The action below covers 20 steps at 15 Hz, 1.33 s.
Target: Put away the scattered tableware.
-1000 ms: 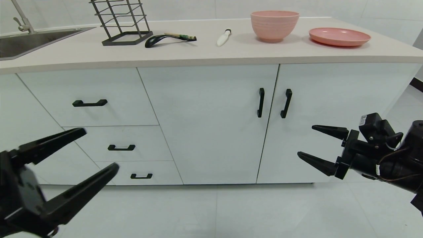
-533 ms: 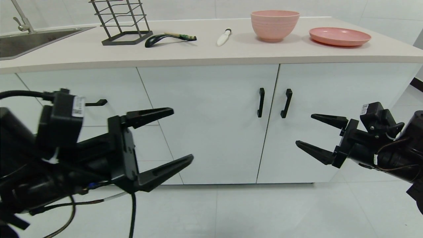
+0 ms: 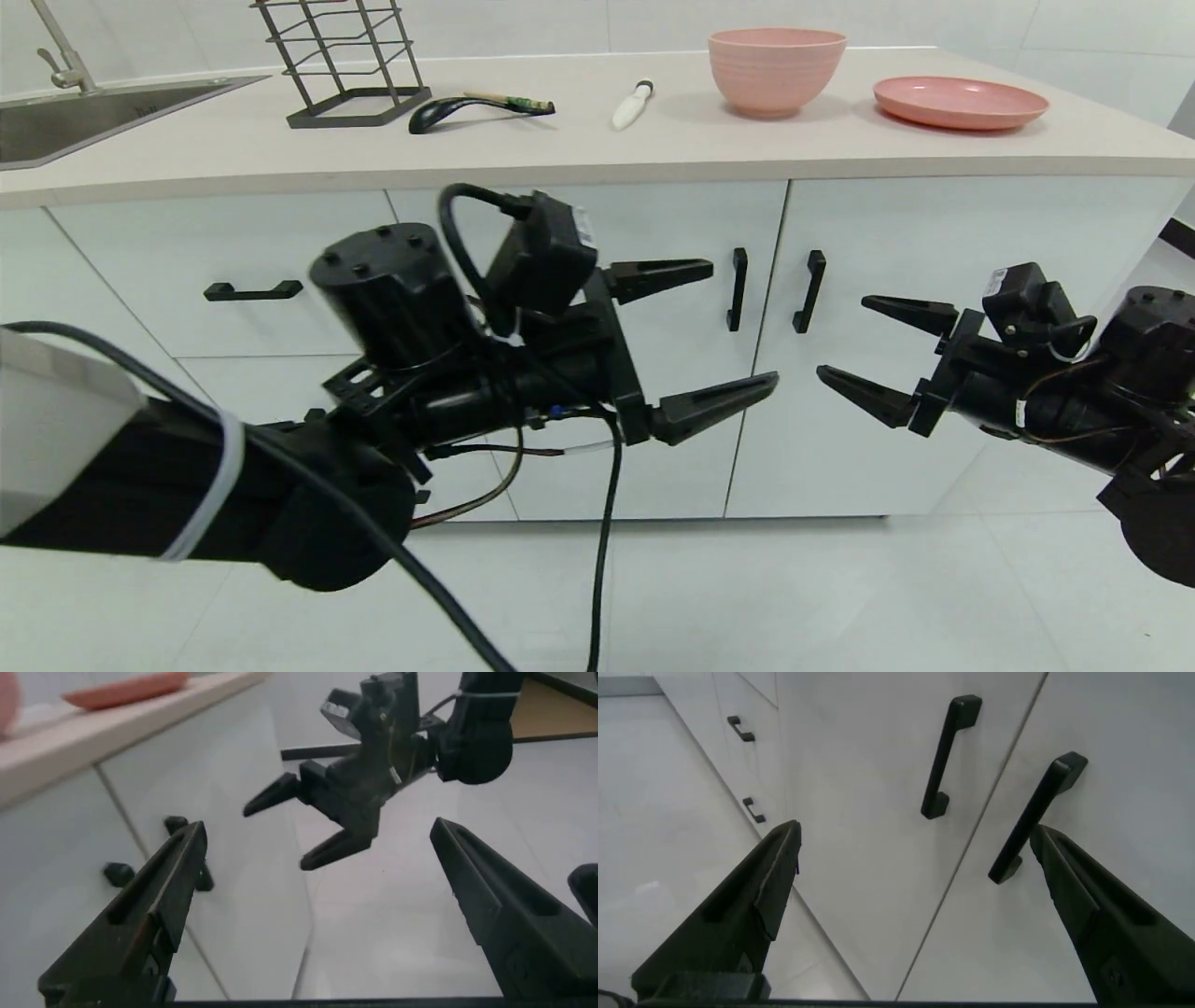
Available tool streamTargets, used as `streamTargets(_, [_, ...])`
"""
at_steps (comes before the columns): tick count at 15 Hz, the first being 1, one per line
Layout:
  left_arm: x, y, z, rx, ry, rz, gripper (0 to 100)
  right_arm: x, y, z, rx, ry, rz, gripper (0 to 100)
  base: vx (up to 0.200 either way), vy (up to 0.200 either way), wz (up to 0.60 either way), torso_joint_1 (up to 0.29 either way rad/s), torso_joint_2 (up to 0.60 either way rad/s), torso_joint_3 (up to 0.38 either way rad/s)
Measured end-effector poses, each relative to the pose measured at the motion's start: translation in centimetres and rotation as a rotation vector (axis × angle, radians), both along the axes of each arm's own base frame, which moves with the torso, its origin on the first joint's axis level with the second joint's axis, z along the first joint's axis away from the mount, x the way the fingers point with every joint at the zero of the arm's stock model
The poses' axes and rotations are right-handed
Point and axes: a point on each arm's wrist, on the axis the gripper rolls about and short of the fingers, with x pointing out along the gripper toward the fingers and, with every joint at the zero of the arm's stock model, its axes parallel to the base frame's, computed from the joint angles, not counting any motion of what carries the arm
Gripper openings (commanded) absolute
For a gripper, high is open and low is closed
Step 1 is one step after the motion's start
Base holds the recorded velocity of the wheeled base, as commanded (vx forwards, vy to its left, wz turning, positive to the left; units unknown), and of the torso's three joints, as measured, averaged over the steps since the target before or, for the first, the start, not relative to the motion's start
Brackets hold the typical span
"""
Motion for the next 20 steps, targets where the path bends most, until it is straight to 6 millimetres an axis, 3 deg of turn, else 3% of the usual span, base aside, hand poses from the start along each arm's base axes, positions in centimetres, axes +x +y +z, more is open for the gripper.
streamTargets(5, [3.5, -4.0, -1.4, 0.089, 0.049, -0.018, 100, 2.7, 0.3, -0.6, 0.004, -0.009, -0.005, 100, 0.000, 0.000, 0.00, 0.000, 0.00, 0.000])
streamTargets(10, [6.1, -6.0, -0.5, 0.210, 0.023, -0.055, 100, 5.5, 0.0, -1.4, 0.008, -0.020, -0.026, 100, 0.000, 0.000, 0.00, 0.000, 0.00, 0.000])
streamTargets(16, [7.5, -6.4, -1.2, 0.215, -0.015, -0.091, 100, 7.3, -0.1, -1.8, 0.005, -0.049, -0.009, 100, 0.000, 0.000, 0.00, 0.000, 0.00, 0.000])
streamTargets(20, [8.1, -6.0, -1.3, 0.219, 0.023, 0.036, 100, 8.1, 0.9, -1.6, 0.007, -0.078, 0.028, 100, 0.000, 0.000, 0.00, 0.000, 0.00, 0.000])
